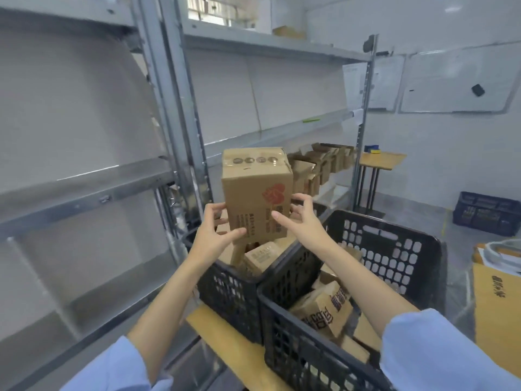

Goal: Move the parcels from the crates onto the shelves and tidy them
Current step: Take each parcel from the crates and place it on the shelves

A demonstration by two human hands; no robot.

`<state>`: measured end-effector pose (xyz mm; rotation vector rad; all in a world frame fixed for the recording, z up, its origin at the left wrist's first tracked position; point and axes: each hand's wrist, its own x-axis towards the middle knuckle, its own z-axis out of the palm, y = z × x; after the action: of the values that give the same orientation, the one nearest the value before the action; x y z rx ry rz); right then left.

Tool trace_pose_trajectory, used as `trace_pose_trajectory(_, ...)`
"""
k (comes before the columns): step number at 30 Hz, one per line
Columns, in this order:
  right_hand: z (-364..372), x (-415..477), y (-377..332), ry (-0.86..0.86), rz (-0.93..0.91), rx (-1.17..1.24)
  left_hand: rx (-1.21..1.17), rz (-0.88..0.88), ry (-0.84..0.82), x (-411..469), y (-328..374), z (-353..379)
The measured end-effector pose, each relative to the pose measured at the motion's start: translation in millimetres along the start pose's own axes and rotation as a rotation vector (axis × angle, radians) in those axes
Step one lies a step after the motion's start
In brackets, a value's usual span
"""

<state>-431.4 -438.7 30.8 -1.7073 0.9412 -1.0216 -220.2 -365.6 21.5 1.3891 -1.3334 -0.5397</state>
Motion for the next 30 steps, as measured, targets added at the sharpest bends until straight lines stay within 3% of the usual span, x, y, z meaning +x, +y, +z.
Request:
trace_pose_trajectory(8,74,-10,-26,-0.224,-0.033,0.228,0.091,-0.009,0.174,-70,13,-69)
trace_pose_trajectory(21,195,-30,-53,-0.551,-0.096,0.279,0.173,-0.169,0.407,-166,6,-174)
trace_pose_trajectory(30,303,-75,-90,-0.873,-0.229,0.282,0.158,-0.257,0.713,-259,1,-250)
